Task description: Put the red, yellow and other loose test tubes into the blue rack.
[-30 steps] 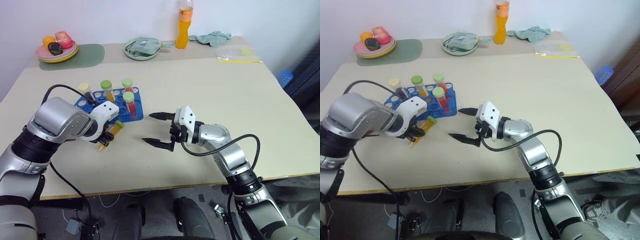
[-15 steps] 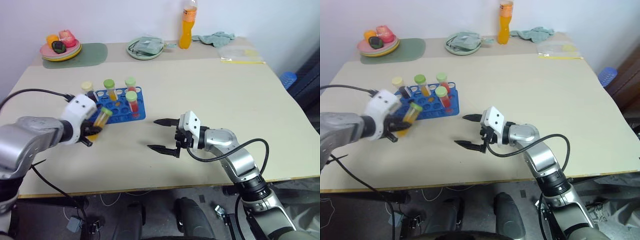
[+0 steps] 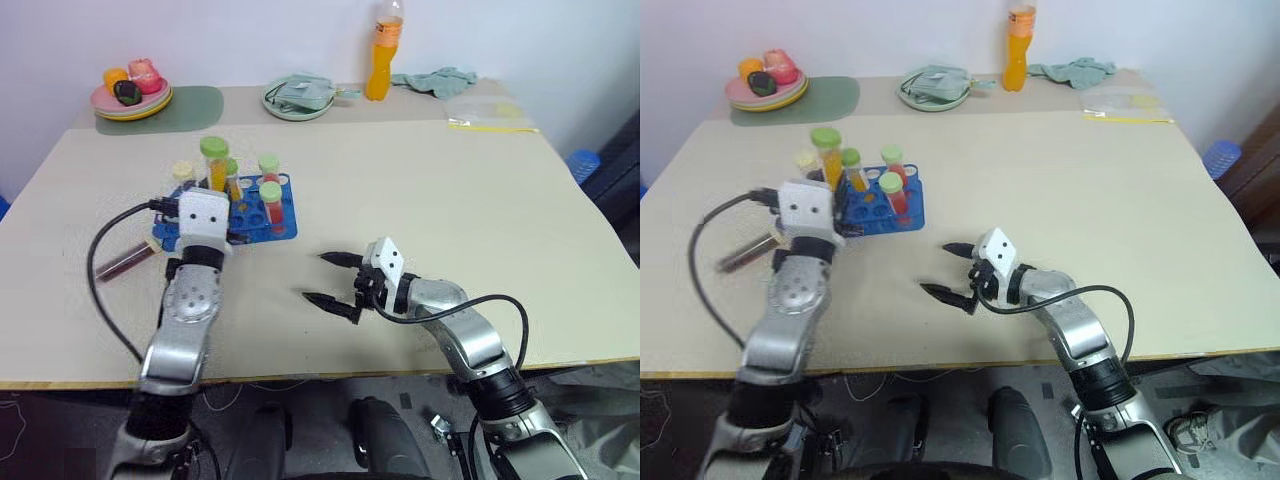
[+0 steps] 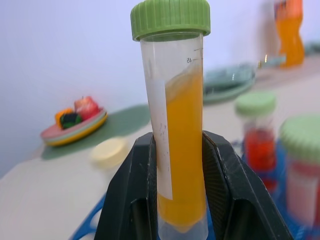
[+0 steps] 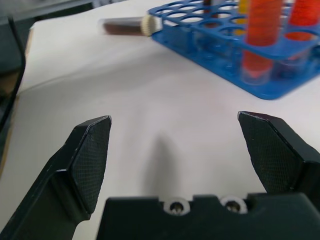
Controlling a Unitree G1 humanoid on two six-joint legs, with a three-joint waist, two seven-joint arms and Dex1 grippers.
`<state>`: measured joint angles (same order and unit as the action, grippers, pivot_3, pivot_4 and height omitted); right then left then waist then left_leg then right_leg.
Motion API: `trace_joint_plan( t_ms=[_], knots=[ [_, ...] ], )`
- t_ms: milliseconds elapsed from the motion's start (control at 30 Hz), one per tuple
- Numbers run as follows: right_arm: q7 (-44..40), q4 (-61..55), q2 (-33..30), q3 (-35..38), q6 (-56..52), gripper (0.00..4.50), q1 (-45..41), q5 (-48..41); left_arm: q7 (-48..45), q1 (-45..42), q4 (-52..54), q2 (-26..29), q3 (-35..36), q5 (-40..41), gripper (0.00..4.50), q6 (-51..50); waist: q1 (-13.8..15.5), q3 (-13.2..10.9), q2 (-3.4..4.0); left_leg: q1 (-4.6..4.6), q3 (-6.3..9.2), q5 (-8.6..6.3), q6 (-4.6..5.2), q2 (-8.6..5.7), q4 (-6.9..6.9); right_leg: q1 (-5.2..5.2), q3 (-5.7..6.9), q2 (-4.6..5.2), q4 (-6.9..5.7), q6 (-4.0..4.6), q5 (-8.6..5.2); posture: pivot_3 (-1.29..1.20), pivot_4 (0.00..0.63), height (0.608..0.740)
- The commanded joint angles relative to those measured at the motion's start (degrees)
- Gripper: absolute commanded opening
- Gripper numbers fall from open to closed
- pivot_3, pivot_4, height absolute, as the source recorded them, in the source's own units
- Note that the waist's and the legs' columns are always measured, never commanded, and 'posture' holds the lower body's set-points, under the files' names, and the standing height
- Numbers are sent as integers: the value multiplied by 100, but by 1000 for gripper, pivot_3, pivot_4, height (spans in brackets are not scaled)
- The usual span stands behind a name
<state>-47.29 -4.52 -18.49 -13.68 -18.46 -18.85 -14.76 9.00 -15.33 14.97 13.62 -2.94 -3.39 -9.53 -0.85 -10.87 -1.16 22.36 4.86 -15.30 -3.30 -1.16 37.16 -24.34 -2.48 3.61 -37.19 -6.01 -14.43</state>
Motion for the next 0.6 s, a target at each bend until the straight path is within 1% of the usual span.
trace_joint_plan(
  t_ms=[33,133,300,600],
  knots=[
    [171,-309,76,92,54,4500,63,-40,37,-185,-546,-160,70,-153,696,805,2,0,0,0,0,0,0,0,0,0,0,-1,1,0,0,0,150,740],
    [311,-395,68,147,17,4500,126,-60,-37,-274,-911,-194,108,-217,696,885,5,0,0,0,-1,0,1,-1,2,0,0,0,0,-1,0,0,150,740],
    [409,-424,64,145,53,4500,160,-48,-138,-286,-952,-263,137,-253,696,463,8,0,0,1,-1,0,1,-1,3,0,1,-1,-1,-2,0,0,150,740],
    [442,-313,125,77,120,4500,80,-15,-325,-313,-1024,-384,118,-298,696,88,7,0,0,1,0,0,1,-1,3,0,1,-2,-2,-2,0,0,150,740]
  ],
)
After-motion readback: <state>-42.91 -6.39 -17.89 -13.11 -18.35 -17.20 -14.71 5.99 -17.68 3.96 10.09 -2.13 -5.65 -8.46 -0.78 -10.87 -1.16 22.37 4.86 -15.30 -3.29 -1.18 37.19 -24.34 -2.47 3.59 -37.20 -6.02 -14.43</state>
